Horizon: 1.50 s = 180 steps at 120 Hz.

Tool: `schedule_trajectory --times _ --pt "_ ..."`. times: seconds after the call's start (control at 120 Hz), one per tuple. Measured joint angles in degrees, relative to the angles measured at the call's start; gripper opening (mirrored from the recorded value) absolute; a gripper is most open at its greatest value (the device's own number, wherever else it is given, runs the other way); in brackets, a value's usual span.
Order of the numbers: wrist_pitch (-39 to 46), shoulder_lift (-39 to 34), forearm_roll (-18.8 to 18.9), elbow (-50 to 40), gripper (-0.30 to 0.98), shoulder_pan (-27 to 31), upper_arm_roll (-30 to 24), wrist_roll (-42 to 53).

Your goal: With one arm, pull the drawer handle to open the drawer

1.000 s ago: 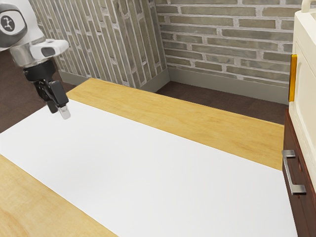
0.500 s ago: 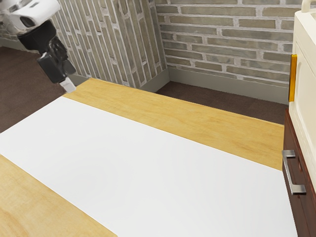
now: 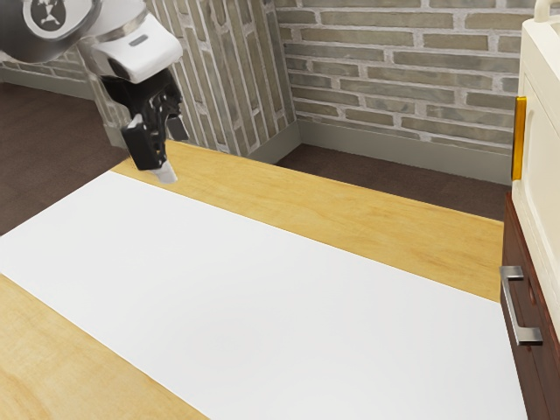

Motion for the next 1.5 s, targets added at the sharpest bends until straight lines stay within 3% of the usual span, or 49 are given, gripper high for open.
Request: schedule_trajectory --times 0.1,0.233,0.367,0.833,1.5 --pt "1.72 -0.41 0.91 -3.24 0.68 2.21 -4.88 2.38" --pt "5.29 -2.46 1.44 -9.45 0.68 11.84 -16.13 5.25" --pt "10.45 -3.90 1.64 -15.59 0.69 14.75 -18.56 8.18" --pt "34.56 -4.99 0.88 -30.88 0.69 7.34 -18.45 20.56" --pt "45.65 -2.15 0.24 -33.31 0.69 -3.33 -18.45 30.72"
